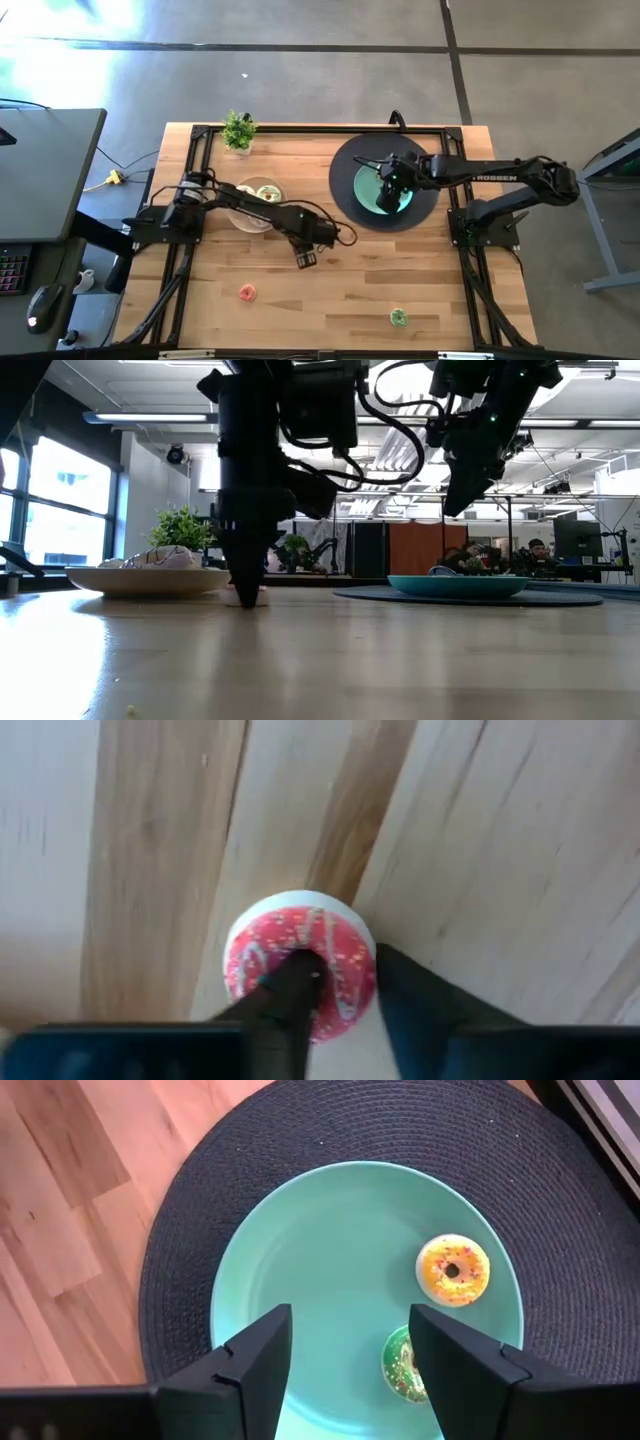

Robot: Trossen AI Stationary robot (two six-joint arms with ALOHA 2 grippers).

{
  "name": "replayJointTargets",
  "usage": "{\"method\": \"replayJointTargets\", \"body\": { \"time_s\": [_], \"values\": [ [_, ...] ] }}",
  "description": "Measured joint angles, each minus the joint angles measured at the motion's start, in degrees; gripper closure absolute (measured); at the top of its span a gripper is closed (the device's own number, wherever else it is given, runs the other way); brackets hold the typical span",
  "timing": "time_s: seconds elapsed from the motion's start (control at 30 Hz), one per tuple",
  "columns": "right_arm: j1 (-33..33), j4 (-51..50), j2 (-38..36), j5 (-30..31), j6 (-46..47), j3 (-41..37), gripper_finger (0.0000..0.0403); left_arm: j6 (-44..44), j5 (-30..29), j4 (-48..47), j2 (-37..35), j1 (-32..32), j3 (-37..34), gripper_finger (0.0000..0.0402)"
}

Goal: Pick & Place donuts
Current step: Put the top small pink donut on the blue plate

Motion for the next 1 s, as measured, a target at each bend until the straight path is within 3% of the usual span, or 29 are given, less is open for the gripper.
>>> {"method": "replayJointTargets", "body": {
  "time_s": [0.13,0.37,0.57,1.0],
  "values": [
    [0.4,-2.3,-0.5,0.6,-1.9,0.0,0.0208,0.9,0.1,5.6,-0.4,2.5,2.6,0.0389],
    [0.7,-13.2,-4.2,1.3,6.7,0.0,0.0210,12.5,-0.3,13.0,-0.2,7.0,14.9,0.0385],
    [2.6,-20.3,-9.8,4.7,14.7,0.0,0.0211,19.7,6.4,27.0,5.0,11.9,18.8,0.0389],
    [3.4,-18.2,-16.5,7.6,17.7,0.0,0.0210,16.5,7.6,31.5,12.4,18.5,19.6,0.0362]
  ]
}}
